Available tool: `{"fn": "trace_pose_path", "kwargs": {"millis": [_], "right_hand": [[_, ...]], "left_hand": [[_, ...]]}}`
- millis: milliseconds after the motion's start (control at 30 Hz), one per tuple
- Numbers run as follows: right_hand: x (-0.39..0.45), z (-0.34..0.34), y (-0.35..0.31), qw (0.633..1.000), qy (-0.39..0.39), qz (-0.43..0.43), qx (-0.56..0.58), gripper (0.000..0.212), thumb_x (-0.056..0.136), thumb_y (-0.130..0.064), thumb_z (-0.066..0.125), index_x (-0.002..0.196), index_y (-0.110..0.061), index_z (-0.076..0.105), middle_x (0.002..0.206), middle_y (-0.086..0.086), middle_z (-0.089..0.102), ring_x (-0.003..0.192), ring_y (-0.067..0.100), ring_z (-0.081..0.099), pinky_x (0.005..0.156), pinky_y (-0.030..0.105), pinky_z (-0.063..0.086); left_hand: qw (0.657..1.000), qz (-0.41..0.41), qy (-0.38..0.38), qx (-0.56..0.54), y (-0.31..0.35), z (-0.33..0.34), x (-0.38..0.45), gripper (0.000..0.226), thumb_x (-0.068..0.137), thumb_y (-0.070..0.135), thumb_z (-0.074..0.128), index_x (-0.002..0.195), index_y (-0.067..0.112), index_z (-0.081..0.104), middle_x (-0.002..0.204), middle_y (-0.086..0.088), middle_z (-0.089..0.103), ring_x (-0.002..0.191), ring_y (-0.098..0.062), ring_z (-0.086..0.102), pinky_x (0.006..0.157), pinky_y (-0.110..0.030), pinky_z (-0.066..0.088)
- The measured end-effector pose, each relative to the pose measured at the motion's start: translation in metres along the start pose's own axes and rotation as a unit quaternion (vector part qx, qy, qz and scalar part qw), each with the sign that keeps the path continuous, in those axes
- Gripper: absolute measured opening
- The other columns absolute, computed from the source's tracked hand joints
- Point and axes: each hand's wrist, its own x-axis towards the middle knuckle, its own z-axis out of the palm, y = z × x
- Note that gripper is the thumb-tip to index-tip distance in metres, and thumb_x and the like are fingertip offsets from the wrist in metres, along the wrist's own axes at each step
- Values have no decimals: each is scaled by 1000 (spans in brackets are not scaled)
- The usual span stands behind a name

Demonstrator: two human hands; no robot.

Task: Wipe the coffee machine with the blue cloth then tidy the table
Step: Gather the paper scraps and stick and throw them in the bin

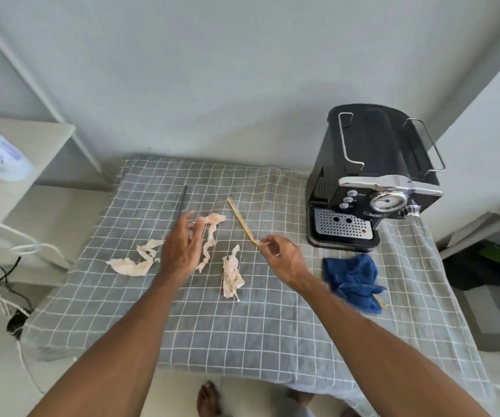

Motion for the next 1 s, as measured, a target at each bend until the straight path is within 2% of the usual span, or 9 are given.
{"fn": "trace_pose_path", "kwargs": {"millis": [67, 133, 233, 367, 567, 667, 800, 900, 1000], "right_hand": [[7, 26, -9, 999, -14, -8, -28, 27, 99, -29, 67, 120, -11, 67, 103, 3, 69, 83, 10, 63, 64, 9, 51], [12, 51, -9, 997, -26, -3, -68, 34, 96, -33, 70, 124, -15, 66, 110, 5, 68, 95, 17, 66, 81, 25, 58], [14, 87, 1, 992, -37, -2, -118, 55, 89, -37, 77, 138, -22, 56, 127, 5, 55, 110, 17, 59, 100, 25, 47], [11, 119, 19, 978, -64, 22, -196, 84, 83, -47, 80, 154, -36, 36, 132, 4, 39, 110, 19, 49, 97, 36, 50], [11, 128, 28, 977, -50, 42, -203, 64, 86, -37, 80, 142, -26, 53, 127, -2, 38, 111, 21, 52, 97, 37, 53], [14, 124, 29, 984, -45, 42, -168, 49, 90, -20, 75, 136, -17, 61, 124, -1, 43, 108, 25, 59, 99, 38, 53], [28, 116, 23, 987, -5, 52, -150, 26, 95, -12, 65, 120, -15, 67, 109, 3, 66, 97, 23, 66, 88, 31, 55], [48, 107, 12, 990, 41, 42, -126, 20, 98, -8, 56, 113, -18, 65, 103, 1, 66, 85, 17, 61, 70, 21, 49], [78, 96, 6, 985, 60, -1, -163, 20, 99, -7, 53, 113, -15, 64, 106, 0, 59, 88, 12, 54, 70, 15, 42]], "left_hand": [[1000, 6, -5, 6, -25, -20, 1, 56, 102, 61, 40, 145, 26, 45, 120, 5, 62, 93, -11, 63, 80, -38, 52], [1000, -2, -12, 15, -47, -36, 2, 56, 101, 60, 46, 145, 26, 44, 118, 8, 60, 93, -12, 66, 84, -42, 54], [999, -12, -34, 21, -79, -49, 1, 59, 97, 61, 52, 145, 28, 45, 119, 8, 58, 98, -14, 66, 88, -47, 56], [994, -4, -90, 65, -115, -50, -11, 67, 87, 63, 65, 145, 36, 42, 123, 4, 57, 101, -17, 62, 82, -46, 59], [978, -11, -159, 131, -129, -26, -17, 73, 83, 67, 68, 146, 49, 38, 136, 1, 45, 97, -18, 65, 71, -34, 56], [975, -10, -160, 151, -123, -16, -12, 56, 89, 48, 72, 140, 35, 53, 140, 1, 51, 110, -20, 63, 84, -36, 56], [992, -11, -105, 73, -113, -11, -3, 28, 95, 19, 69, 123, 19, 67, 125, -6, 67, 92, -21, 68, 86, -31, 55], [999, 24, -25, -2, -102, -8, 9, 19, 97, 13, 67, 115, 10, 70, 108, -6, 73, 76, -14, 67, 78, -36, 59], [997, 42, -7, -67, -92, 2, 24, 18, 97, 7, 65, 113, 14, 69, 110, -4, 73, 77, 0, 67, 72, -24, 60]]}}
